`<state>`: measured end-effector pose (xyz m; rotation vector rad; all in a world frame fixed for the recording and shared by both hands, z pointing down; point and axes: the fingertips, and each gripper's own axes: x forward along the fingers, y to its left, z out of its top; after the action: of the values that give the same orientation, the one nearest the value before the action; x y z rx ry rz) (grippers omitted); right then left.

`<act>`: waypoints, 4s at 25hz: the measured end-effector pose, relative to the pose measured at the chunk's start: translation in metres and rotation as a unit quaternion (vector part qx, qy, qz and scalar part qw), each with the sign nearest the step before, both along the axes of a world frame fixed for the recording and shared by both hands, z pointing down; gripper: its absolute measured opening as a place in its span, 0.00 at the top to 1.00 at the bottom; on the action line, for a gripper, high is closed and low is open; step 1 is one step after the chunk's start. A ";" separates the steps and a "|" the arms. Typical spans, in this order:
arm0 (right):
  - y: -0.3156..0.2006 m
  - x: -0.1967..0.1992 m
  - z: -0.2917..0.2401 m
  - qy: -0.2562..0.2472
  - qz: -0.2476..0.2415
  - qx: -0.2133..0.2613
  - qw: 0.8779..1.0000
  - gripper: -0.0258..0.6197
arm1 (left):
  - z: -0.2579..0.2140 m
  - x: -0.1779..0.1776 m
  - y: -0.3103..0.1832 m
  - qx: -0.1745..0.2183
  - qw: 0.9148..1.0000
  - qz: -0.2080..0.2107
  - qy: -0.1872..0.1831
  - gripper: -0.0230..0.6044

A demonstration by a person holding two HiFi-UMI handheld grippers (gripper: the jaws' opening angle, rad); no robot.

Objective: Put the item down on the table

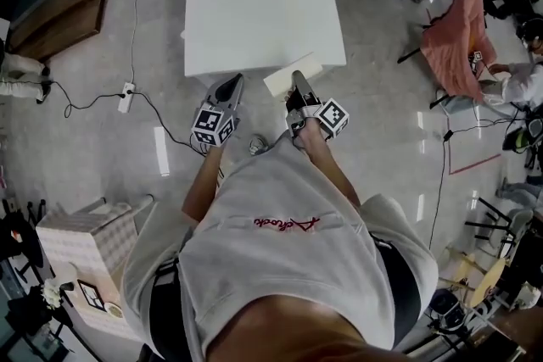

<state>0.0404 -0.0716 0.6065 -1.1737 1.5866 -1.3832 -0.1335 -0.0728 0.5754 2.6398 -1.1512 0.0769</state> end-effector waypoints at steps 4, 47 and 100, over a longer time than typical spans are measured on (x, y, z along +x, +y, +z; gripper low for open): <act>-0.001 0.003 0.006 -0.005 0.006 -0.008 1.000 0.66 | 0.005 0.005 -0.004 -0.005 1.000 0.006 0.002 0.94; -0.215 0.078 0.005 -0.035 -0.087 0.001 0.996 0.66 | -0.001 0.109 -0.183 -0.004 0.997 -0.069 -0.018 0.94; -0.152 0.045 0.117 -0.031 -0.022 -0.164 0.986 0.66 | 0.071 0.051 -0.183 -0.119 0.992 -0.027 -0.015 0.94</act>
<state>0.0849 -0.2232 0.7233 -1.2745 1.3817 -1.7411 -0.0822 -0.2558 0.6463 2.4062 -1.1439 0.2288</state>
